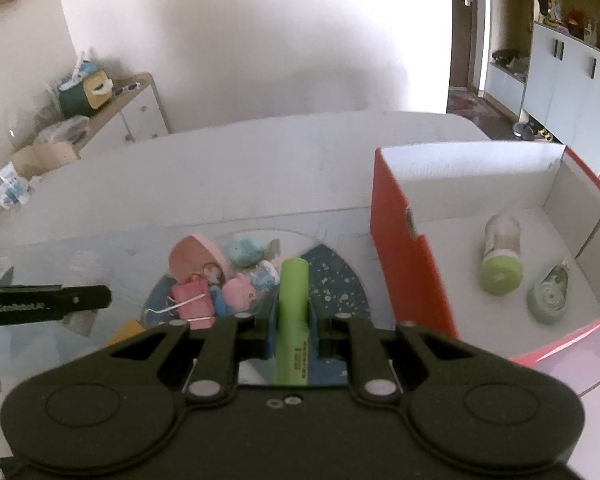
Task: Organize rigid objects
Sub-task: 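Carry the clear jar and green highlighter into the red box and release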
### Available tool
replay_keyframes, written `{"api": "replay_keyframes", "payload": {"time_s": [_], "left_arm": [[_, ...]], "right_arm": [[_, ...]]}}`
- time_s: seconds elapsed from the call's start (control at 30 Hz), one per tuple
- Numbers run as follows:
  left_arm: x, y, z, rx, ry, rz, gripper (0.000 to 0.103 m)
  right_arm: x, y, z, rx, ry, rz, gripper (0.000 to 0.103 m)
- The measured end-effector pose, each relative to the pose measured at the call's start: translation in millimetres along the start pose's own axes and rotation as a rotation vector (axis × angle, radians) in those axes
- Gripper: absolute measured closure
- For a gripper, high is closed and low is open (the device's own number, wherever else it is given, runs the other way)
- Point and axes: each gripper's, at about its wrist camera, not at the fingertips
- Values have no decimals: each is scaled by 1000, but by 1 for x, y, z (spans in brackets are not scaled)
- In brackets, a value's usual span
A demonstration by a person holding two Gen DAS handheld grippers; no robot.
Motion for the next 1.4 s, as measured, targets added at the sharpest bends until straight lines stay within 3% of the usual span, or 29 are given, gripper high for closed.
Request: {"api": "replay_keyframes", "payload": {"time_s": [0.33, 0.63, 1.07, 1.4], "left_arm": [[20, 14, -61, -67, -64, -32, 62], [10, 26, -135, -113, -119, -31, 62], [-30, 40, -246, -199, -150, -17, 62], [-83, 54, -311, -280, -101, 55, 62]], "right_arm": [[29, 20, -36, -1, 28, -46, 88], [39, 27, -93, -14, 24, -71, 88], [34, 36, -183, -39, -6, -63, 88], [2, 46, -236, -71, -32, 5, 88]]}}
Point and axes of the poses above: each gripper's, at about its wrist camera, not at the fingertips, and x roughly against the way its jaws point, z to its left, y to its top, and after that the axes turned 1 degree about -z, right-handed
